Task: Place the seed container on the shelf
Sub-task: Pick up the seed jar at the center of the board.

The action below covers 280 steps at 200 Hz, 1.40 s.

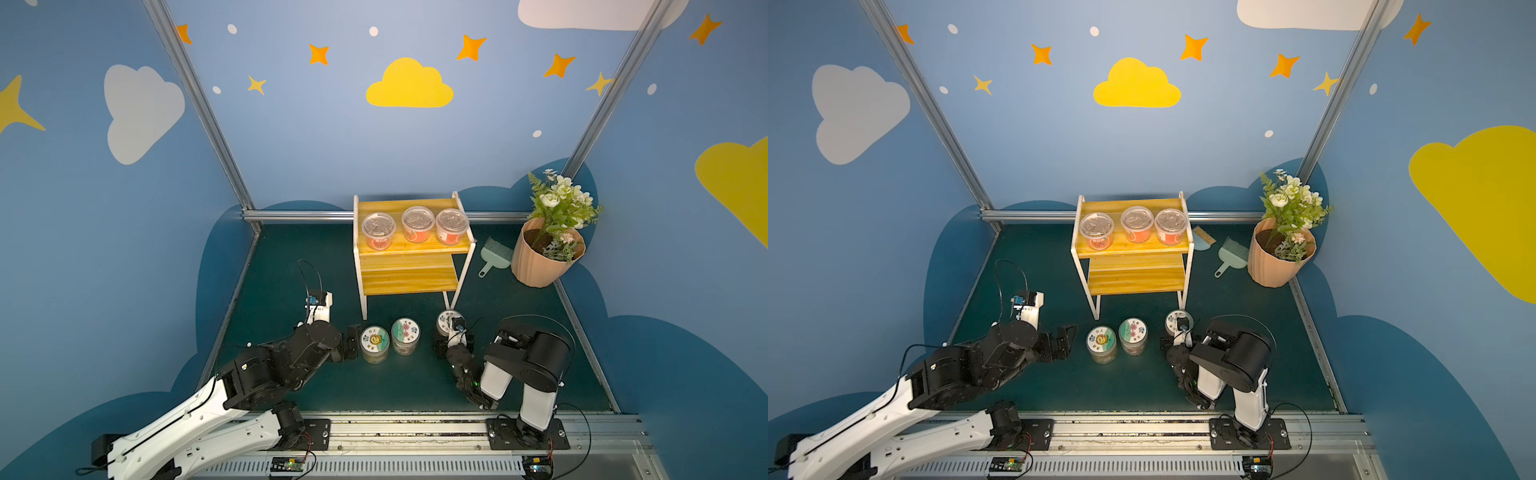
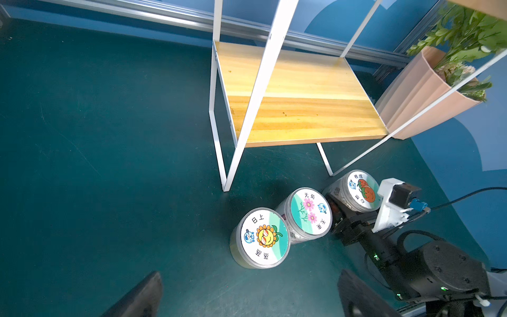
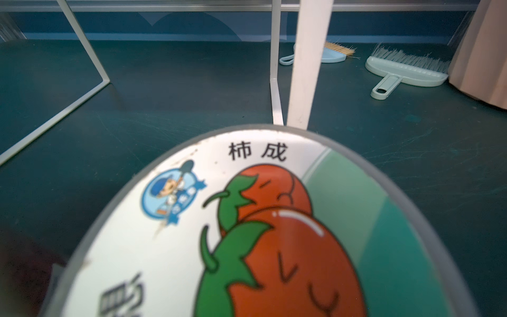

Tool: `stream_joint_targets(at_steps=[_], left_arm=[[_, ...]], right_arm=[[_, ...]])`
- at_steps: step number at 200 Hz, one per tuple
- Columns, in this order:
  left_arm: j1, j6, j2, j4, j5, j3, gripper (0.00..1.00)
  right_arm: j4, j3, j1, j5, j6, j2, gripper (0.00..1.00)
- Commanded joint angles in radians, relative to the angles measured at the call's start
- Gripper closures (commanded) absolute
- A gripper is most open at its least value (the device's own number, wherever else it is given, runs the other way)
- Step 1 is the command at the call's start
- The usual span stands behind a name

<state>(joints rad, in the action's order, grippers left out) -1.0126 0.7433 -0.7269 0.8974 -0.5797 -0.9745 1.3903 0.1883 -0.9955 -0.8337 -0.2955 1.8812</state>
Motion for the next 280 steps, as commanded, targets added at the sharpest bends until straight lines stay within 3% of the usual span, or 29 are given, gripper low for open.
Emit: stream_joint_targets(at_steps=[1, 43, 80, 99, 113, 136, 149, 178, 209, 280], left_arm=[[-0.001, -0.020, -0.001, 0.012, -0.016, -0.026, 0.00], [-0.001, -0.013, -0.006, 0.000, -0.021, -0.002, 0.00], [-0.001, -0.019, 0.000, -0.043, -0.017, 0.021, 0.00], [-0.001, -0.024, -0.001, -0.070, -0.014, 0.027, 0.00], [-0.001, -0.034, -0.007, -0.080, -0.010, 0.021, 0.00], [-0.001, -0.038, -0.016, -0.072, -0.006, 0.007, 0.00], [-0.001, -0.039, -0.014, -0.080, -0.005, 0.008, 0.00], [-0.001, -0.049, -0.006, -0.120, 0.004, 0.022, 0.00], [-0.001, -0.060, -0.006, -0.137, 0.006, 0.019, 0.00], [-0.001, -0.091, -0.017, -0.222, 0.012, 0.031, 0.00]], right_arm=[[0.019, -0.016, -0.029, -0.055, 0.023, -0.039, 0.34], [0.018, -0.036, -0.101, -0.102, 0.083, -0.106, 0.47], [-0.033, -0.058, -0.172, -0.140, 0.126, -0.250, 0.48], [-0.272, -0.020, -0.201, -0.146, 0.087, -0.393, 0.48], [-0.556, 0.030, -0.201, -0.125, -0.004, -0.528, 0.46], [-1.157, 0.165, -0.203, -0.102, -0.264, -0.759, 0.50], [-1.343, 0.210, -0.201, -0.061, -0.249, -0.849, 0.51], [-1.347, 0.187, -0.205, 0.025, -0.145, -1.003, 0.52], [-1.404, 0.197, -0.208, 0.015, -0.128, -1.090, 0.54], [-1.274, 0.290, -0.209, 0.009, -0.002, -1.007, 0.54]])
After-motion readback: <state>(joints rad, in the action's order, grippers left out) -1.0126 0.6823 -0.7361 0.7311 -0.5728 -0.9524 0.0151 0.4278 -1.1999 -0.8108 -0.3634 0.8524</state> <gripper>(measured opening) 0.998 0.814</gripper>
